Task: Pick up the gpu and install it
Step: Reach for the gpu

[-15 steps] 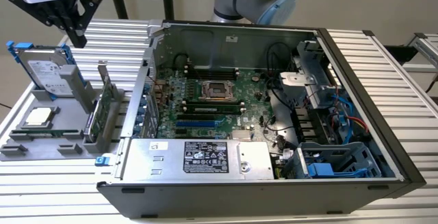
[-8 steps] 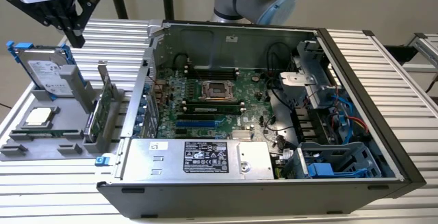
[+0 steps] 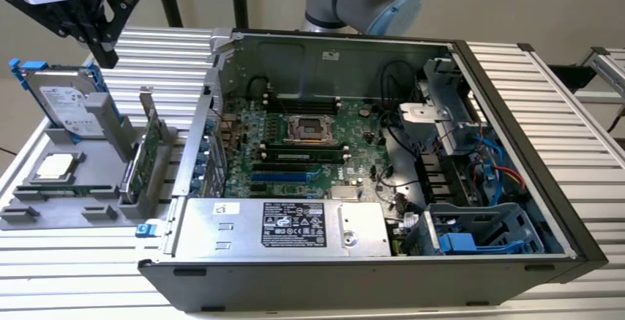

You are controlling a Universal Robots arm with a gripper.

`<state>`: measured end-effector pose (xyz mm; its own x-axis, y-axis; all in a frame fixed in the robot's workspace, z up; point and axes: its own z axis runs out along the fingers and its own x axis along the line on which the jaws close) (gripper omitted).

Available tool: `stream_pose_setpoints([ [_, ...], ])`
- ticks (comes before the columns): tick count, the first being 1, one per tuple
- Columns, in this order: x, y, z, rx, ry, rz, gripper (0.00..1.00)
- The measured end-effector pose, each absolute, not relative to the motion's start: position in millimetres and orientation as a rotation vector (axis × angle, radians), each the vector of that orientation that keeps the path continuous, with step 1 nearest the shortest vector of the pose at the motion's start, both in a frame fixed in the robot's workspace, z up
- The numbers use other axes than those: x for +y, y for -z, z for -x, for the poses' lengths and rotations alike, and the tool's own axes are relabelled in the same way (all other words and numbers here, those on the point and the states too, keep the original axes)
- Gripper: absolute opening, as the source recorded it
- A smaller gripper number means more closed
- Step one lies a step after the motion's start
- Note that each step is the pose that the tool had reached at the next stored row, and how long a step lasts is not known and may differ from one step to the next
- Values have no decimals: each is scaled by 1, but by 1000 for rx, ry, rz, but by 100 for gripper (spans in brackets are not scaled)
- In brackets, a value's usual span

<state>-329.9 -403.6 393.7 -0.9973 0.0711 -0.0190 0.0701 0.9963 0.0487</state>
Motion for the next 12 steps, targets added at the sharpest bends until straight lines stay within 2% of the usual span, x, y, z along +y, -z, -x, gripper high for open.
stream_pose_setpoints([
  [12,-404,-394,333,3118,-75,-110,0],
])
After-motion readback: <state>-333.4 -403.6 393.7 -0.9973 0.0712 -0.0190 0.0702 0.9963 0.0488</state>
